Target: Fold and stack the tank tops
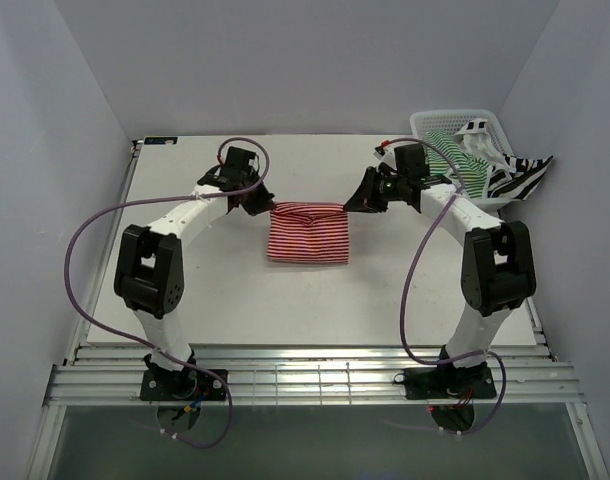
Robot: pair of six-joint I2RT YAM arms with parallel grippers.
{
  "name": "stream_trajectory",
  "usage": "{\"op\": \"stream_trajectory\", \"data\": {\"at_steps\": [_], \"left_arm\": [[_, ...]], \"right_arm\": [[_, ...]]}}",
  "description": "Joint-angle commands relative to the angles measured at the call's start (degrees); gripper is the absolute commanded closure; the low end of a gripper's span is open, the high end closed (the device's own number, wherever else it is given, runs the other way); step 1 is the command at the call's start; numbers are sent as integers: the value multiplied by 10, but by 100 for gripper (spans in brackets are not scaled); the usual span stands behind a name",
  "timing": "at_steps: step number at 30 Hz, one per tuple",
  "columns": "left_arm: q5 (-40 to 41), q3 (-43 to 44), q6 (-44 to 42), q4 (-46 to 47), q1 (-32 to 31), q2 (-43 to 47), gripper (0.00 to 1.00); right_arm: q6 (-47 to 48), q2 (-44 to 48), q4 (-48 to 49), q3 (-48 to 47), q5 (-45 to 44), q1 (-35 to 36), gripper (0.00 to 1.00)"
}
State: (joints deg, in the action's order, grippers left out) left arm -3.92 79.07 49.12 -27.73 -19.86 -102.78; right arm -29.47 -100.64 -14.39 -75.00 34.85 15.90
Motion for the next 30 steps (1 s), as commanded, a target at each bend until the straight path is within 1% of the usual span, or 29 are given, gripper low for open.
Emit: {"op": "stream_trajectory", "data": {"at_steps": [1, 8, 21, 22, 23, 24, 25, 26, 27, 28, 29, 30], "left_arm": [[59, 49, -11, 21, 15, -33, 100], [57, 101, -29, 21, 23, -112, 100], [57, 158, -43, 21, 27, -180, 100], [56, 159, -43, 21, 27, -180, 96], [57, 163, -44, 20, 27, -180, 72], [59, 164, -45, 19, 28, -179, 55], [61, 165, -45, 17, 28, -173, 39], [63, 164, -45, 18, 28, -168, 30], [64, 164, -46, 18, 28, -164, 15], [63, 163, -49, 18, 27, -153, 11], [61, 164, -53, 19, 28, -147, 8], [57, 164, -58, 19, 27, -142, 2]], "right_arm": [[1, -32, 29, -47, -35, -9, 92], [2, -107, 27, -101, -34, -16, 92], [5, -213, 27, -174, -16, -20, 92], [5, -216, 27, -176, -15, -19, 92], [5, -222, 28, -183, -12, -20, 90], [6, -223, 26, -187, -8, -20, 80], [6, -224, 25, -190, -5, -20, 75], [7, -223, 25, -196, -1, -19, 72], [9, -221, 23, -199, 6, -20, 61], [10, -218, 17, -202, 7, -20, 56], [15, -208, 15, -204, 9, -19, 52], [17, -200, 13, -203, 11, -20, 43]]}}
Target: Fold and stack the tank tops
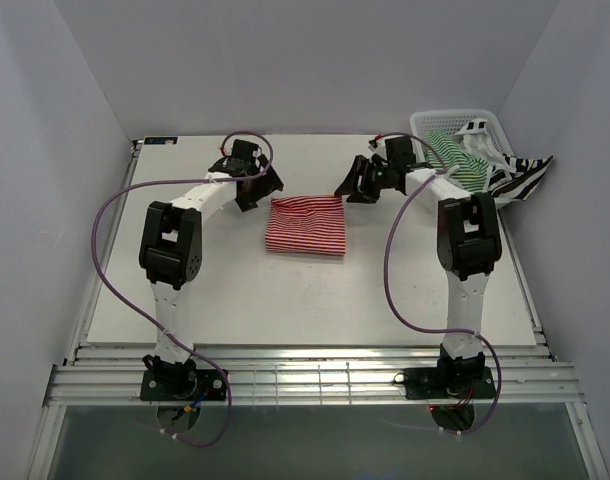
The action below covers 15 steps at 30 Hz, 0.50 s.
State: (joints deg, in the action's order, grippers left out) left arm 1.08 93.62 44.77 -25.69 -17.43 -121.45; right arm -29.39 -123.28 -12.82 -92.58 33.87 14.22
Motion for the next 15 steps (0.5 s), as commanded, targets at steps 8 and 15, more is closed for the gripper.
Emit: {"op": "stream_trajectory", "data": {"at_steps": [8, 15], "left_arm": [[-88, -62, -19, 30, -9, 139, 2], [-182, -159, 3, 83, -30, 176, 2]], "right_arm": [[27, 134, 26, 72, 30, 19, 10], [-2, 118, 73, 105, 59, 54, 10]]}}
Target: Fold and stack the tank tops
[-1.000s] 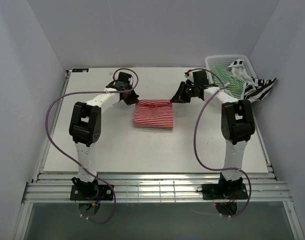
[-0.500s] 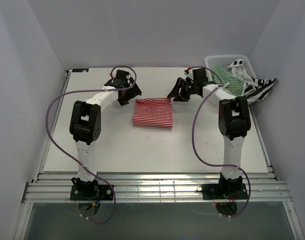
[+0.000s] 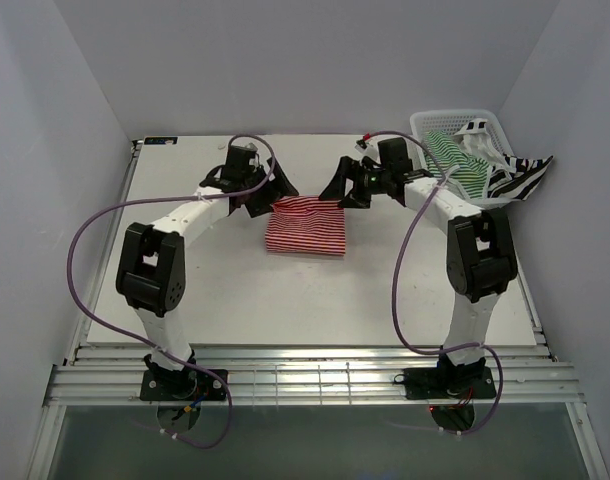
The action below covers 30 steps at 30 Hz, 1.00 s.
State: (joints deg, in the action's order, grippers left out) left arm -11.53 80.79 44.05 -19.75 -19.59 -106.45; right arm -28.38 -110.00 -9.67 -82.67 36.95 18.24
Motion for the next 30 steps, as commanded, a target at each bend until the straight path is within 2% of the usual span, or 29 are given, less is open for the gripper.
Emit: {"op": "stream_trajectory", "data": {"at_steps": [1, 7, 11, 19, 24, 26, 28, 30], "left_arm": [[-59, -57, 10, 30, -9, 31, 2], [-90, -136, 11, 88, -9, 51, 2], [-77, -158, -3, 82, -9, 47, 2], [-42, -187, -33, 79, -9, 56, 2], [-37, -162, -53, 75, -9, 78, 2], [-31, -145, -53, 75, -9, 90, 2], [-26, -135, -54, 74, -9, 107, 2], [-13, -123, -51, 75, -9, 118, 2]], "right_arm": [[-18, -21, 43, -9, 30, 17, 10], [-40, -123, 58, -97, 29, 32, 10], [-64, -183, 52, -164, 0, 29, 10], [-91, -242, 52, -213, -30, 21, 10], [-69, -209, 32, -224, -9, 18, 10], [-51, -169, 30, -204, 10, 17, 10], [-44, -111, 47, -168, 23, 17, 10], [-48, -67, 75, -86, 33, 17, 10]]}}
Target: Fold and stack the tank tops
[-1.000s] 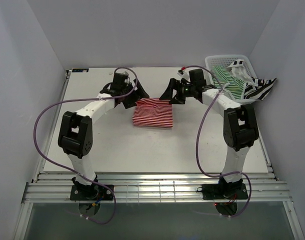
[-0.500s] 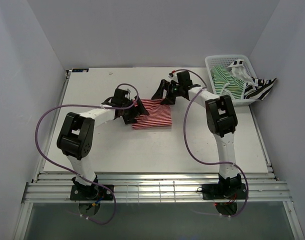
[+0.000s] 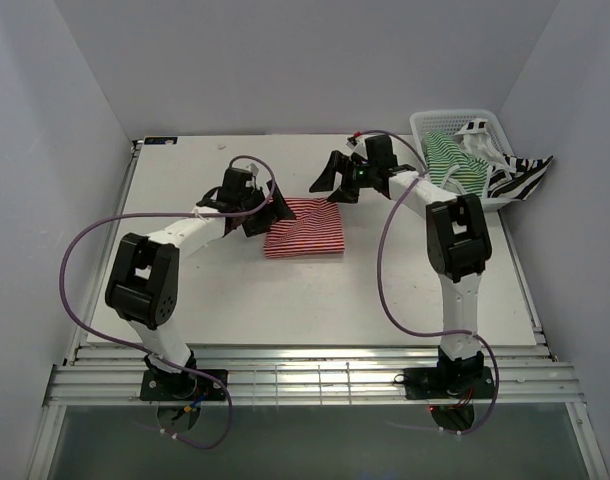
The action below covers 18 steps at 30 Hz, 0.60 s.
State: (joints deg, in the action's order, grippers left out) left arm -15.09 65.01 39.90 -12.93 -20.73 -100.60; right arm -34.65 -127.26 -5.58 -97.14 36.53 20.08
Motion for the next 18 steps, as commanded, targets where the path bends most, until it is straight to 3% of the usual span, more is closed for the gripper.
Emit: {"op": "stream_trajectory", "data": {"at_steps": [1, 4, 10, 18], "left_arm": [[27, 37, -7, 9, 3, 65, 2], [34, 48, -10, 20, 3, 68, 2], [9, 84, -9, 62, 10, -7, 2], [30, 144, -9, 92, 16, -153, 2]], "right_arm": [[7, 145, 65, 88, 42, -1, 10], [-11, 204, 105, 186, 57, 2, 10], [-49, 272, 175, 342, 61, 21, 10], [-103, 232, 282, 428, 57, 21, 10]]}}
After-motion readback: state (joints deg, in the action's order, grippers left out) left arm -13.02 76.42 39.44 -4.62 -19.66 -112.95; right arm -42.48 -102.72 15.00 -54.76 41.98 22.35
